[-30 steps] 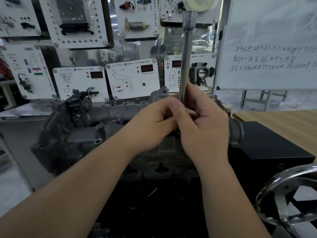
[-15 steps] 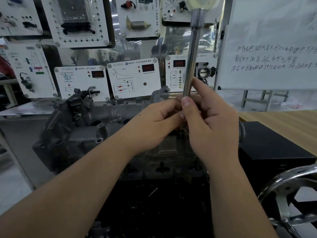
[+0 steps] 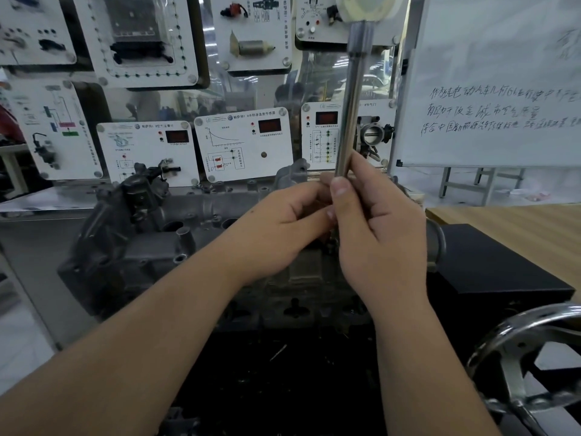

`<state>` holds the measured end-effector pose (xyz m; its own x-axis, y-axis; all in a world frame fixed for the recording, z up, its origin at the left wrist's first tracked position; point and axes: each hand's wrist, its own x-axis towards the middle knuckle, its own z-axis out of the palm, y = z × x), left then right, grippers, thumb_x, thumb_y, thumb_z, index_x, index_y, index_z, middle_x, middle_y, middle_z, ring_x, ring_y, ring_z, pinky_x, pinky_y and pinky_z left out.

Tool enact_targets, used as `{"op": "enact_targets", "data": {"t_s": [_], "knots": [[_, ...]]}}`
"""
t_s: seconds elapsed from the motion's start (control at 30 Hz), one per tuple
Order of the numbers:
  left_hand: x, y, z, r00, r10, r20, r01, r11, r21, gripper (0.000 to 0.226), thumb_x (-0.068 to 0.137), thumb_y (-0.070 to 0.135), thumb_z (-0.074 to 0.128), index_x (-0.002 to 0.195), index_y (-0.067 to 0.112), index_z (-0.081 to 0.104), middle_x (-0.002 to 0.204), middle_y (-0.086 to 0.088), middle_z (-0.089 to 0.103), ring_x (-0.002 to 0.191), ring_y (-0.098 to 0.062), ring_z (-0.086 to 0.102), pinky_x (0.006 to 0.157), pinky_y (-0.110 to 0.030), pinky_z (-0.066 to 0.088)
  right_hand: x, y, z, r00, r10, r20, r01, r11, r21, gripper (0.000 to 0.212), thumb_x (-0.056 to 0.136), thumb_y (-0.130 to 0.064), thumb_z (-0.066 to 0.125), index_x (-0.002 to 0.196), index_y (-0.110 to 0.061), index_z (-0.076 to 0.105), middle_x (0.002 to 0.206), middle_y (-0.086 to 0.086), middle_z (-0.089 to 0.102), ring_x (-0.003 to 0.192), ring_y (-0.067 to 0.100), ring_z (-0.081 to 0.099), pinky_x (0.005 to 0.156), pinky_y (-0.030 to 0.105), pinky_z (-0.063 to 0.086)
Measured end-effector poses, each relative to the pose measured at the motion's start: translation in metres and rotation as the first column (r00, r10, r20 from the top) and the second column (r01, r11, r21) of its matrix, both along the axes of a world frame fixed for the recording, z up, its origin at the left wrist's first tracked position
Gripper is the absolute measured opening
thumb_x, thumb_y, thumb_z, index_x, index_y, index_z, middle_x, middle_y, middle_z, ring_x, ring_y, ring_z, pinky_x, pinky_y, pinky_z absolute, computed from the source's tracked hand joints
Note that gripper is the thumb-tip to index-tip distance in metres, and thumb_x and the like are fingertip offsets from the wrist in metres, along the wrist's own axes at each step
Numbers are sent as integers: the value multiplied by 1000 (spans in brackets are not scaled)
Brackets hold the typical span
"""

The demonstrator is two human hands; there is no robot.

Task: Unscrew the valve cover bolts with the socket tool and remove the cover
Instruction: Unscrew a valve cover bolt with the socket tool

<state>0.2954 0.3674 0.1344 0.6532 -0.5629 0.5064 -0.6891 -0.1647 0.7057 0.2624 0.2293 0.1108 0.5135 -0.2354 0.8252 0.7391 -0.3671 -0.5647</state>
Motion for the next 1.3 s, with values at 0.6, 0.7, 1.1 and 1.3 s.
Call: {"op": "enact_targets", "data": {"t_s": [0.6,0.7,1.1,1.3], "knots": [[3,1,-2,999,28,40,-30,999,46,17,101,32,57,114,30,67,107,10,75,103,-12,71,93,-35,58,-3,-3,1,995,67,-68,-74,992,-102,45,103,-33,49,148,-28,50,104,-17,71,96,1,68,81,17,54],[3,2,-3,999,16,41,-16,1000,11,17,98,27,60,112,33,66,106,8,76,102,-11,73,88,-32,59,-4,3,1,997,32,-68,-40,991,-128,47,102,-37,53,143,-14,56,106,-13,69,101,0,64,83,14,49],[-1,2,-1,997,80,11,-80,996,31,28,102,36,52,119,21,70,108,6,77,106,-16,72,97,-43,57,0,3,-2,999,48,-11,-48,999,0,45,100,-23,54,145,-18,56,113,-13,74,103,-3,67,89,11,49],[-4,-1,3,991,103,82,-110,990,90,31,104,24,57,94,51,68,93,25,74,89,4,70,77,-11,52,2,11,1,998,48,27,-49,997,59,39,94,-45,59,123,-20,67,101,-13,71,96,11,70,80,31,58]]}}
